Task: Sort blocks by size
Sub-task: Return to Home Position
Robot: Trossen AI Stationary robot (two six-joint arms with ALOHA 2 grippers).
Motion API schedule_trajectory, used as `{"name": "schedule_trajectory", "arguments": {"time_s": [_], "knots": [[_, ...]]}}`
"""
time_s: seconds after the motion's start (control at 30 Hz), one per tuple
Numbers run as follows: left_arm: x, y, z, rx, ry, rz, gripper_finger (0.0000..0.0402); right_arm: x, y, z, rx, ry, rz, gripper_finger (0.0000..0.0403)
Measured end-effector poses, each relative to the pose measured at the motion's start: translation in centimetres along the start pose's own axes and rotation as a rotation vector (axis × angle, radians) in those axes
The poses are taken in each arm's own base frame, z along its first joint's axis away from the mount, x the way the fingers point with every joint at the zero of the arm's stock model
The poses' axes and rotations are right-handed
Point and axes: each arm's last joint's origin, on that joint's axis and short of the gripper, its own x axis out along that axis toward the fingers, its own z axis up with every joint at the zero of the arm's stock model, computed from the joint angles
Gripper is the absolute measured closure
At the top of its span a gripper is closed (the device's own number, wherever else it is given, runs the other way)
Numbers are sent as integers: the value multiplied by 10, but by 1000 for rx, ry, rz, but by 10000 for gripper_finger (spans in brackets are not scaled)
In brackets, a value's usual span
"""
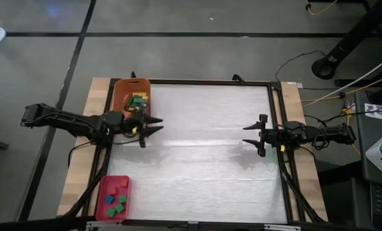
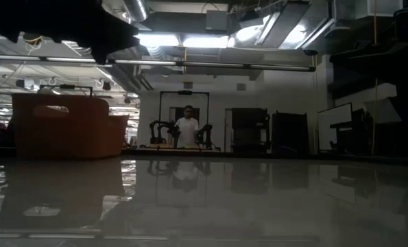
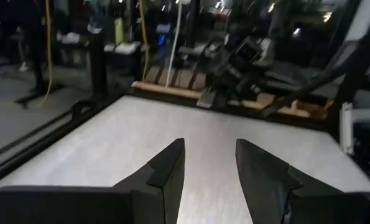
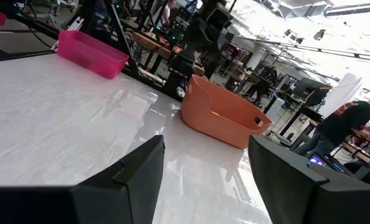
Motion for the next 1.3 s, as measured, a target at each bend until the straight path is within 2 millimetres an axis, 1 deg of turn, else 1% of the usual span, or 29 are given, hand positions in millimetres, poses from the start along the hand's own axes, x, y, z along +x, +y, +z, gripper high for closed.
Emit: {"name": "schedule_trajectory", "arguments": {"time_s": [0.37,0.5,0.53,0.67,0.87,1.0,1.2,1.3], "knots": [[-37,12,-32,-37,-134,-26,271,0,0,0,0,-1,0,171],[-46,16,-50,-57,-155,-29,271,0,0,0,0,-1,-1,171],[-47,17,-55,-67,-140,-26,271,0,0,0,0,-2,-1,171],[-50,19,-62,-77,-64,-6,271,0,0,0,0,-2,-1,171],[-52,22,-76,-2,78,18,271,0,0,0,0,-2,-1,171],[-52,22,-79,6,108,20,271,0,0,0,0,-2,-1,171],[-52,22,-81,114,125,18,271,0,0,0,0,-2,-1,171],[-52,22,-81,140,126,17,271,0,0,0,0,-2,-1,171]]}}
